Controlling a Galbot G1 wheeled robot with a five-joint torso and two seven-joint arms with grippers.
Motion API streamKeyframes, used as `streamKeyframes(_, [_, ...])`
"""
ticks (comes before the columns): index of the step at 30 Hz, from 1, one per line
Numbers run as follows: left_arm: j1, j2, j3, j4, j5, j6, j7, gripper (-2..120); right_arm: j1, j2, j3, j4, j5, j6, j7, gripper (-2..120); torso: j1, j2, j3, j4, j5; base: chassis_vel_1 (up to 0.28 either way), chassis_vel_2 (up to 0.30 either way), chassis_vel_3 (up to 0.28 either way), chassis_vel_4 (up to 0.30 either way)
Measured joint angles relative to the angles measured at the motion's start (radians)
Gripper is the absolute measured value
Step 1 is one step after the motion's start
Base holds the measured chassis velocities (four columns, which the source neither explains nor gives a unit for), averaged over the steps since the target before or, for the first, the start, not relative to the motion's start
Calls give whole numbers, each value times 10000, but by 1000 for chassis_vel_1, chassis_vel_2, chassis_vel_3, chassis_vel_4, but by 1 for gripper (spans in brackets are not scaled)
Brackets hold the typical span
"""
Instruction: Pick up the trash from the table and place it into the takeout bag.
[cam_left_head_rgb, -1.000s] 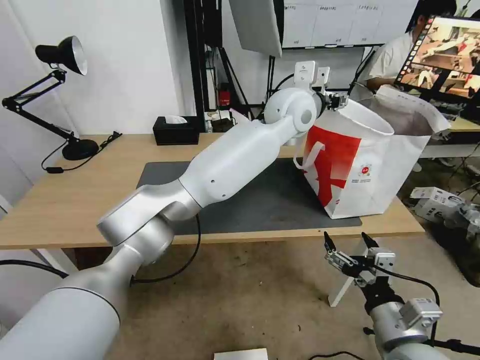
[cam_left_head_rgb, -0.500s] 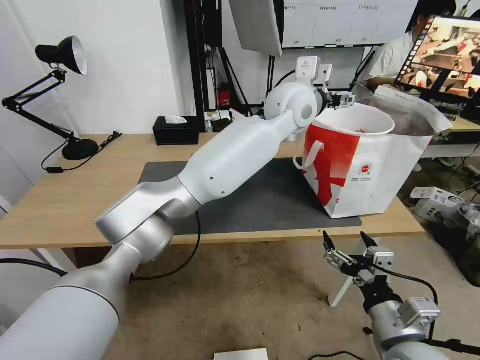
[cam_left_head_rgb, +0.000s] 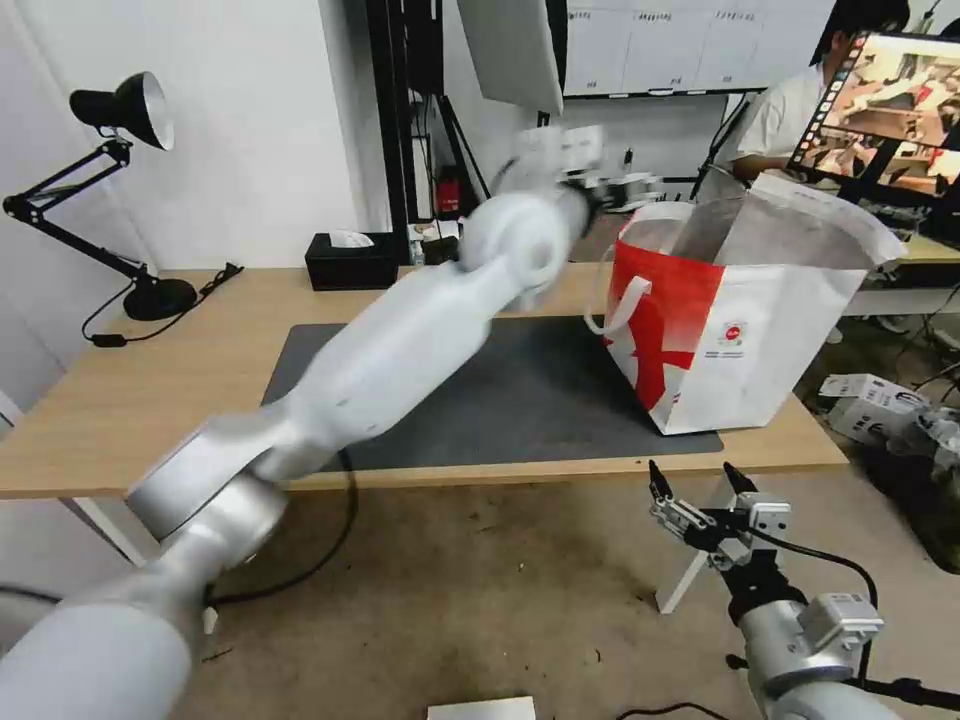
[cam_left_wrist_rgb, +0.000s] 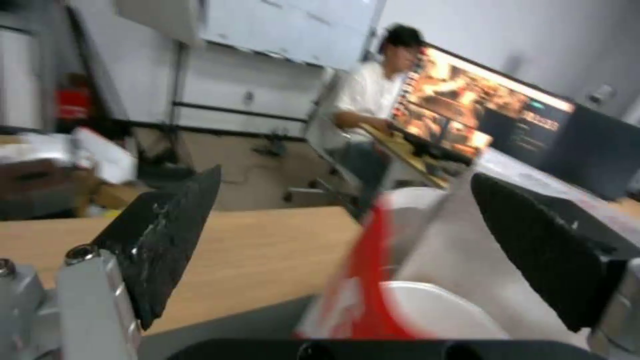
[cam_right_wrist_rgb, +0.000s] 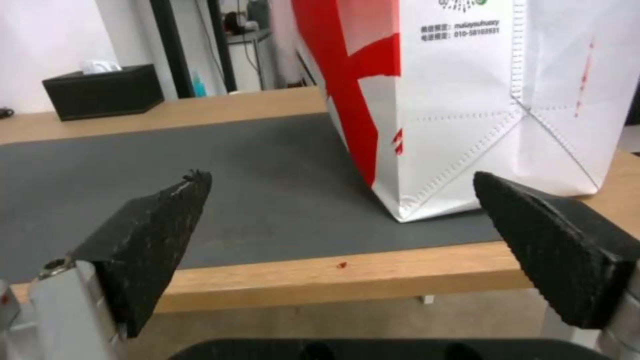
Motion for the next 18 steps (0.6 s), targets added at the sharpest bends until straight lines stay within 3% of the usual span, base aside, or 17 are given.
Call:
streamKeyframes(3, [1370, 1320, -566, -1459, 846, -463, 161, 100, 120, -113, 6, 36, 12, -10, 41, 100, 1, 0, 0, -1, -3, 0, 0, 0, 0])
streamKeyframes(4, [1370, 1320, -566, -1459, 846, -463, 161, 100, 120, -113, 6, 36, 12, -10, 41, 100, 1, 0, 0, -1, -3, 0, 0, 0, 0])
streamKeyframes(5, [1871, 1736, -838, -1935, 1119, -590, 277, 100, 148, -152, 12, 55, 12, -13, 46, 100, 0, 1, 0, 0, -1, 0, 0, 0, 0])
streamKeyframes(7, [3489, 2746, -1935, -3052, 1752, -728, 613, 100, 175, -238, 32, 104, 10, -25, 47, 100, 0, 1, -1, -5, -2, 0, 0, 0, 0])
streamKeyframes(8, [3489, 2746, -1935, -3052, 1752, -728, 613, 100, 175, -238, 32, 104, 10, -25, 47, 100, 0, 1, -1, -5, -2, 0, 0, 0, 0])
streamKeyframes(11, [6497, 3944, -4128, -4448, 2845, -930, 1203, 100, 174, -264, 149, 166, -20, -31, 33, 100, -1, 0, -1, 12, -7, 0, 0, 0, 0])
streamKeyframes(12, [6497, 3944, -4128, -4448, 2845, -930, 1203, 100, 174, -264, 149, 166, -20, -31, 33, 100, -1, 0, -1, 12, -7, 0, 0, 0, 0])
streamKeyframes(14, [8243, 4356, -5342, -5110, 3532, -1152, 1539, 100, 151, -163, 280, 194, -63, -16, 31, 100, -2, 2, -2, 1, 5, 0, 0, 0, 0])
streamKeyframes(15, [9355, 4342, -6326, -5454, 3986, -1188, 1925, 100, 154, -163, 351, 228, -65, -16, 34, 100, -2, 2, -2, -3, 1, 0, 0, 0, 0])
streamKeyframes(16, [9355, 4342, -6326, -5454, 3986, -1188, 1925, 100, 154, -163, 351, 228, -65, -16, 34, 100, -2, 2, -2, -3, 1, 0, 0, 0, 0])
streamKeyframes(18, [11412, 3913, -8061, -5949, 4995, -1338, 2680, 100, 185, -202, 480, 259, -255, -11, -7, 100, -2, 1, -2, -2, 4, 0, 0, 0, 0])
